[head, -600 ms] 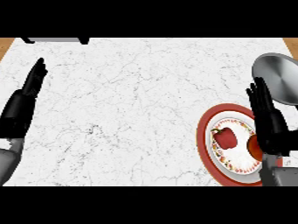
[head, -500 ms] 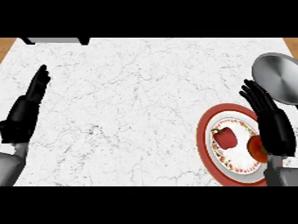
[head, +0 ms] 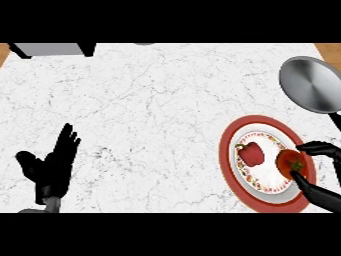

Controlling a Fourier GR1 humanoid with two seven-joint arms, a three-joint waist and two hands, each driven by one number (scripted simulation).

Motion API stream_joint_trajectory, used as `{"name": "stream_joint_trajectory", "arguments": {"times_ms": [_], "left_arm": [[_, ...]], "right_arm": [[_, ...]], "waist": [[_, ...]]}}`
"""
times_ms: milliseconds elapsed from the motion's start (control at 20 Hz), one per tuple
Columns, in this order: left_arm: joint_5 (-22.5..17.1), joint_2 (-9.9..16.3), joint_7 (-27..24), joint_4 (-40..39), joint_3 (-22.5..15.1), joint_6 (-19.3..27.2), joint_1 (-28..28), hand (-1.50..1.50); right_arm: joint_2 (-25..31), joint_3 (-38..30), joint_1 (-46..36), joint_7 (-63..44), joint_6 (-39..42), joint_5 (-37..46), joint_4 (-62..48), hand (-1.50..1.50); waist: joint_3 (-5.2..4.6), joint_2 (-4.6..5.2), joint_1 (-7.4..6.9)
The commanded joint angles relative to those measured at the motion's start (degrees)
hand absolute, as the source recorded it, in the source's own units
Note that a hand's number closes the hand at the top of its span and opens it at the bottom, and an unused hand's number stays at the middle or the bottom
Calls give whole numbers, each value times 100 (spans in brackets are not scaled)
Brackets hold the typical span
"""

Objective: Pick the tomato from the plate and place it in the pan

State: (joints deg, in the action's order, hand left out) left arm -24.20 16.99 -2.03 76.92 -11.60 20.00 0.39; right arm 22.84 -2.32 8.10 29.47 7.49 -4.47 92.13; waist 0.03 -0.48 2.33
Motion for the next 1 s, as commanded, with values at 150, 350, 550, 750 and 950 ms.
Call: {"name": "stream_joint_trajectory", "arguments": {"times_ms": [150,350,550,750,950], "left_arm": [[-224,-148,372,105,83,52,1,0],[-78,-254,318,361,-78,-4,308,0],[-97,-344,188,179,68,-151,258,0],[-46,-138,397,543,-4,-197,527,0],[-19,-334,514,524,-73,-8,270,0]], "right_arm": [[-375,-281,2003,2752,-885,1079,-14,-150],[-561,-560,1589,2266,-1531,1359,-114,-150],[-375,-622,2018,1272,-1583,1665,1022,-150],[220,-824,1268,-666,-1281,1836,1543,-150],[974,-482,1253,-1707,-976,3048,1563,-150]], "waist": [[5,17,3],[-3,42,-213],[-10,44,-195],[-12,49,-274],[-29,75,-337]]}}
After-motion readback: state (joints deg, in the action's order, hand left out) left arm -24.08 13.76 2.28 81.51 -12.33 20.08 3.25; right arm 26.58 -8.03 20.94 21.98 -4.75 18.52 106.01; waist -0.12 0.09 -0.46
